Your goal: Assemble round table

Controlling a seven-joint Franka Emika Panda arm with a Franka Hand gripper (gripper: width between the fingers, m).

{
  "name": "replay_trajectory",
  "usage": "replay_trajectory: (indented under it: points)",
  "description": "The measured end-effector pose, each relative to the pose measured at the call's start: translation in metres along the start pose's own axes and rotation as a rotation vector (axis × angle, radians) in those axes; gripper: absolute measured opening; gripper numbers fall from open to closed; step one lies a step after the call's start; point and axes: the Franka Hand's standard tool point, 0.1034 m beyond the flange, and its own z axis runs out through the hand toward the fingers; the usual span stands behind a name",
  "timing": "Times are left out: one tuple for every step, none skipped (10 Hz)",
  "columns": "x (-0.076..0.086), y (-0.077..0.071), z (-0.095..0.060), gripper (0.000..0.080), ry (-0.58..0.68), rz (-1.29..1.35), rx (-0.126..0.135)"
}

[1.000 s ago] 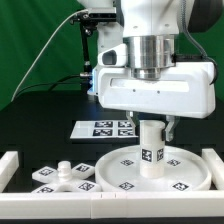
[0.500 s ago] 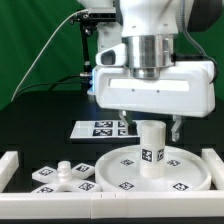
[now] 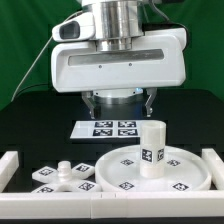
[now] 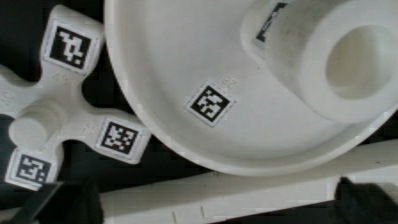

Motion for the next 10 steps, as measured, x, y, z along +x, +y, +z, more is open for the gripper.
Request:
replay_trajectory:
  points:
    - [0.0, 0.0, 0.0, 0.0649, -0.001, 0.0, 0.0]
    - [0.0, 0.0, 0.001, 0.0649, -0.001, 0.0, 0.0]
    - [0.0, 0.0, 0.001, 0.0649, -0.001, 0.0, 0.0]
    - [0.0, 0.0, 0.001, 0.0649, -0.002, 0.0, -0.001]
    - [0.0, 0.0, 0.001, 0.0649, -0.002, 0.0, -0.001]
    - [-0.001, 0.003, 0.001, 0.0649, -0.006, -0.034, -0.002]
    - [-0.001, 0.021, 0.002, 0.0649, -0.024, -0.146, -0.006]
    - [0.0, 0.044, 0.007, 0.0649, -0.033, -0.243, -0.012]
    - [0.004, 0.059, 0.015, 0.0649, -0.033, -0.313, -0.019]
    - [0.004, 0.063, 0.02, 0.0649, -0.035, -0.334, -0.022]
